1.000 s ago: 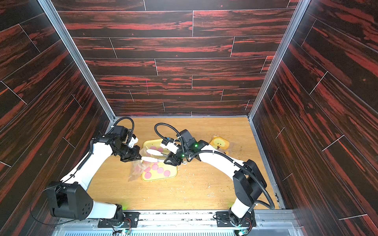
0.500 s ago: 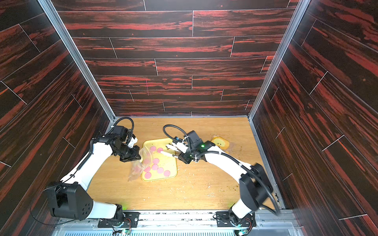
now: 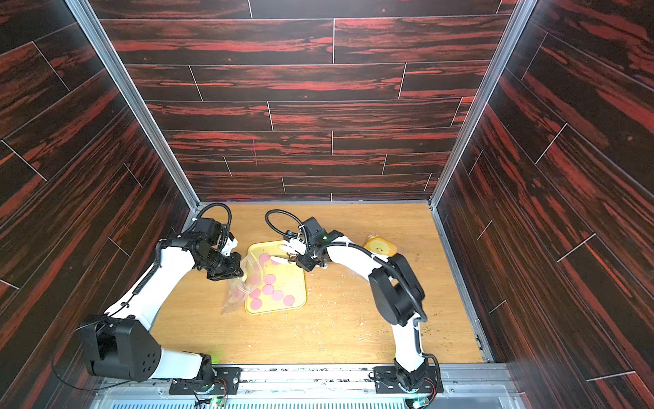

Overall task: Put the cookies into a resealable bag to prevent moisture
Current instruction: Pick up the cookie from the tray.

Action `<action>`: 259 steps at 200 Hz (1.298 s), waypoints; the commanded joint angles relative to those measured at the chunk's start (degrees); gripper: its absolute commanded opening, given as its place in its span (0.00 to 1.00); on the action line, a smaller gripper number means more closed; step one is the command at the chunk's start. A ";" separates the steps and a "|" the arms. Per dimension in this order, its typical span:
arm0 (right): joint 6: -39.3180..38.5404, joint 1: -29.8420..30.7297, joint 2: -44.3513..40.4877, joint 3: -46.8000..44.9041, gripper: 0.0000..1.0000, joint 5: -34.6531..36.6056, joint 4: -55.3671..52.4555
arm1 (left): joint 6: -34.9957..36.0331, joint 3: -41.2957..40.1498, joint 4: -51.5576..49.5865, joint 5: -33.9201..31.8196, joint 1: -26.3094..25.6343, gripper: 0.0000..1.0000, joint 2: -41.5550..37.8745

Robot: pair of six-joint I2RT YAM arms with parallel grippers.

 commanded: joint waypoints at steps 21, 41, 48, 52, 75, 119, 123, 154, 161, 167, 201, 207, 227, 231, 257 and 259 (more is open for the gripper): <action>-2.07 0.27 3.92 3.42 0.52 -2.62 -3.01 | 0.84 1.24 -1.44 0.11 0.27 0.00 -1.62; -2.45 0.31 4.98 4.25 0.52 -1.71 -3.88 | 0.89 1.11 -1.40 0.17 0.27 0.00 -1.52; -2.53 0.33 5.29 4.52 0.52 -1.62 -4.21 | 0.89 1.17 -1.40 0.29 0.27 0.00 -1.52; -2.63 0.41 5.56 4.79 0.52 -1.52 -4.51 | 0.89 1.11 -1.42 0.39 0.28 0.00 -1.45; -3.42 0.86 7.41 6.46 0.52 -0.62 -6.24 | 0.91 1.28 -1.40 0.48 0.27 0.00 -1.34; -3.34 1.30 8.66 7.71 0.52 0.50 -6.70 | 0.89 1.72 -1.40 -0.04 0.27 0.00 -1.25; -3.34 1.44 8.76 7.96 0.52 0.70 -6.77 | 0.89 1.77 -1.41 -0.09 0.31 0.00 -1.17; -3.35 1.91 9.80 9.60 0.48 1.27 -7.95 | 0.89 1.96 -1.40 -0.08 0.27 0.00 -1.09; -3.30 1.90 9.82 9.66 0.48 1.52 -8.15 | 0.89 1.90 -1.42 -0.12 0.27 0.00 -1.16; -3.34 1.89 9.78 9.65 0.47 1.75 -8.28 | 0.89 1.81 -1.40 -0.18 0.27 0.00 -1.19; -3.03 1.86 7.68 8.63 0.44 2.75 -8.40 | 0.89 1.82 -1.40 -0.21 0.27 0.00 -1.19; -2.91 1.91 7.04 8.28 0.43 2.83 -8.23 | 0.89 1.81 -1.40 -0.20 0.27 0.00 -1.11; -2.43 1.85 4.27 6.37 0.43 3.09 -7.21 | 0.97 1.85 -1.40 -0.28 0.27 0.00 -0.94; -2.33 1.89 3.62 5.86 0.43 3.09 -6.93 | 0.97 1.82 -1.46 -0.33 0.27 0.00 -0.92; -1.60 1.85 -1.19 1.79 0.43 2.01 -4.48 | 1.06 1.90 -1.40 -0.30 0.27 0.00 -0.68; -1.54 1.84 -1.52 1.51 0.43 1.83 -4.33 | 1.06 1.96 -1.40 -0.29 0.27 0.00 -0.65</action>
